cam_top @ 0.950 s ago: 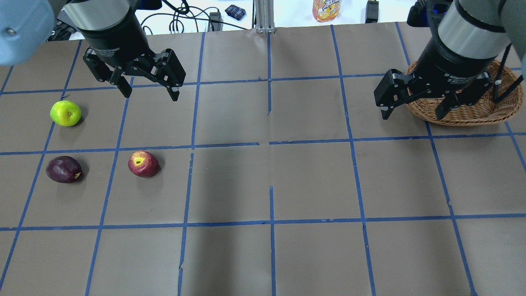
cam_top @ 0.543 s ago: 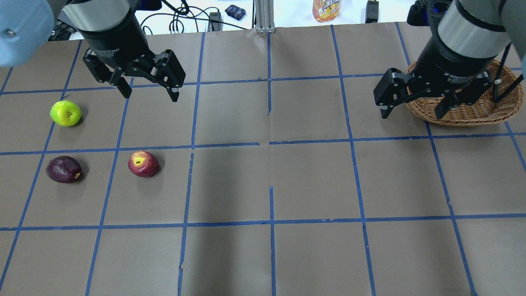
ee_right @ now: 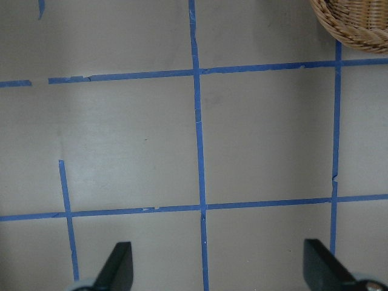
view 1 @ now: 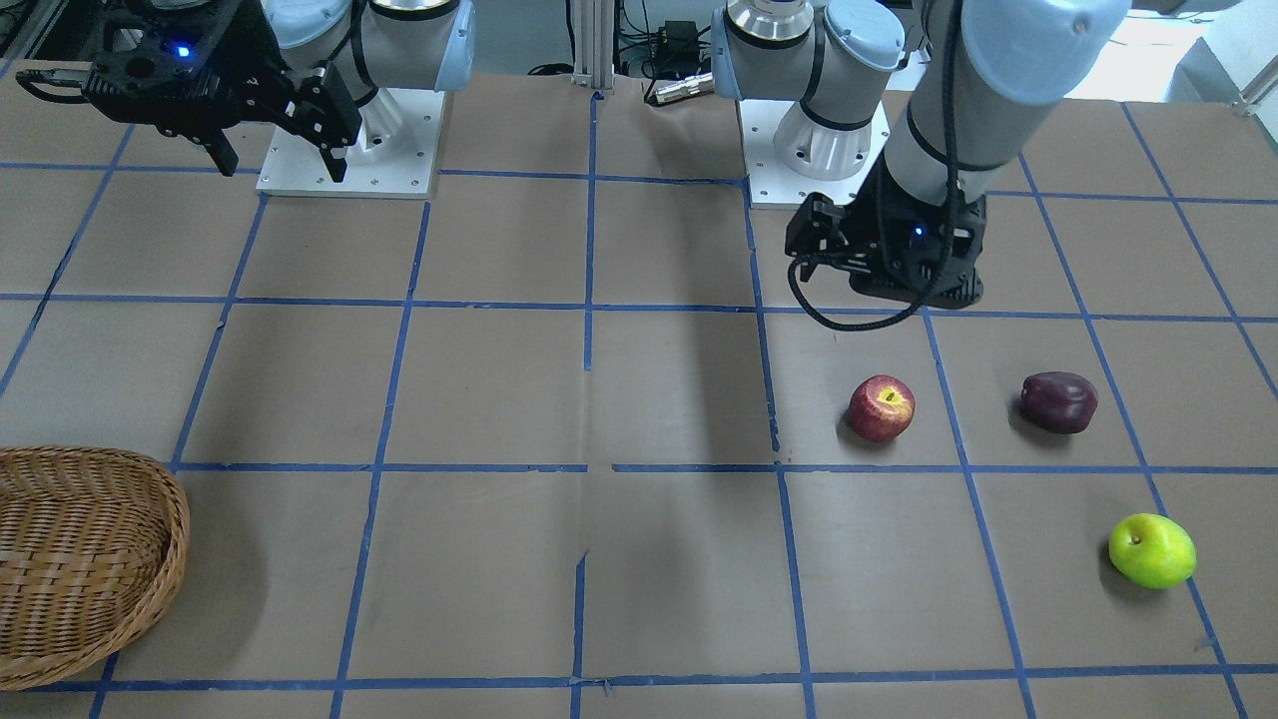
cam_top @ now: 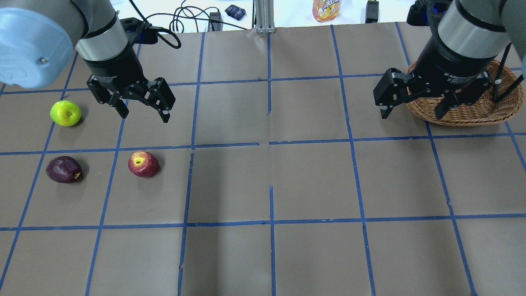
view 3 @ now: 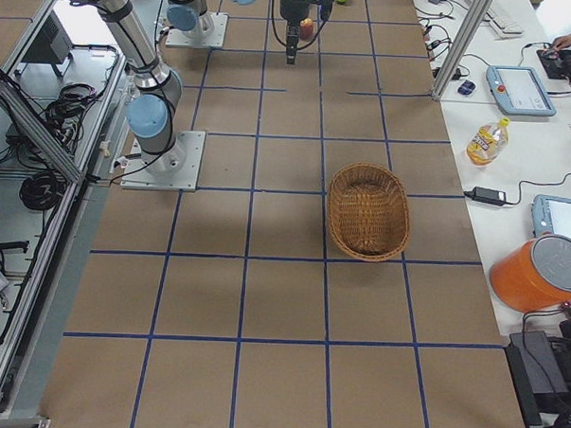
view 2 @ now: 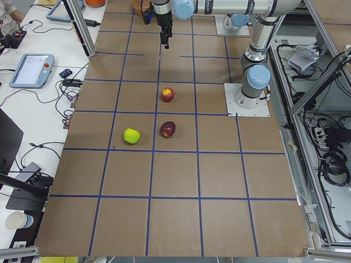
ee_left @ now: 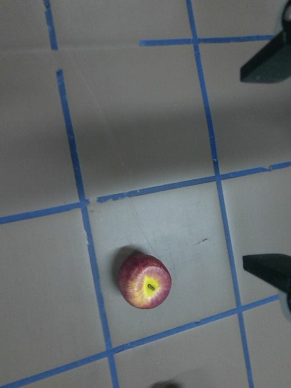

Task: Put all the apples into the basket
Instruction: 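Move the left gripper toward the red-and-yellow apple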

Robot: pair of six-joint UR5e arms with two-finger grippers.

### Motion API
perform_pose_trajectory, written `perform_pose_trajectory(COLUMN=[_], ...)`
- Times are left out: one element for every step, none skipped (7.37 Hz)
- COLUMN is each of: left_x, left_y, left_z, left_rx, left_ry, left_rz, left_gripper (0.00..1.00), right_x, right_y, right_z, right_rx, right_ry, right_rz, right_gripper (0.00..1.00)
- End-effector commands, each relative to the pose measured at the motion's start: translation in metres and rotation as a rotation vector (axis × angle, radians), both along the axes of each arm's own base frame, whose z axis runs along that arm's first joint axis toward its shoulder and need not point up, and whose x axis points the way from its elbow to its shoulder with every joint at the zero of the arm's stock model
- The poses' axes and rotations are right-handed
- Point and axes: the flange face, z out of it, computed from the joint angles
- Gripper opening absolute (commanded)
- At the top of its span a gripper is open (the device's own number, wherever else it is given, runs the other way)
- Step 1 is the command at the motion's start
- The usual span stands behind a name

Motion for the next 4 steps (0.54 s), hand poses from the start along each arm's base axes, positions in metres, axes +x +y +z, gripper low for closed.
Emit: perform_pose_trajectory(left_x=[0.085, 0.103, 0.108, 0.109], left_y=[0.001, 0.005, 0.01, 0.011], left_z=[-0.077, -0.107, -0.135, -0.156], left_rx=[-0.009, -0.062, -0.077, -0.072], left_ry=[0.037, 0.03, 0.028, 0.029], left_rz=[-0.049, -0.073, -0.069, -0.064], left_gripper=[1.0, 1.0, 1.0, 1.0], right_x=[-0.001, 0.0, -0.001, -0.001], right_y=[0.0, 0.0, 0.0, -0.004], right_z=[0.0, 0.0, 0.001, 0.004], right_rx=[0.0, 0.0, -0.004, -0.038], right_ry=[0.0, 0.001, 0.0, 0.003], right_rz=[0.0, 0.0, 0.0, 0.0], right_gripper=[1.0, 1.0, 1.0, 1.0])
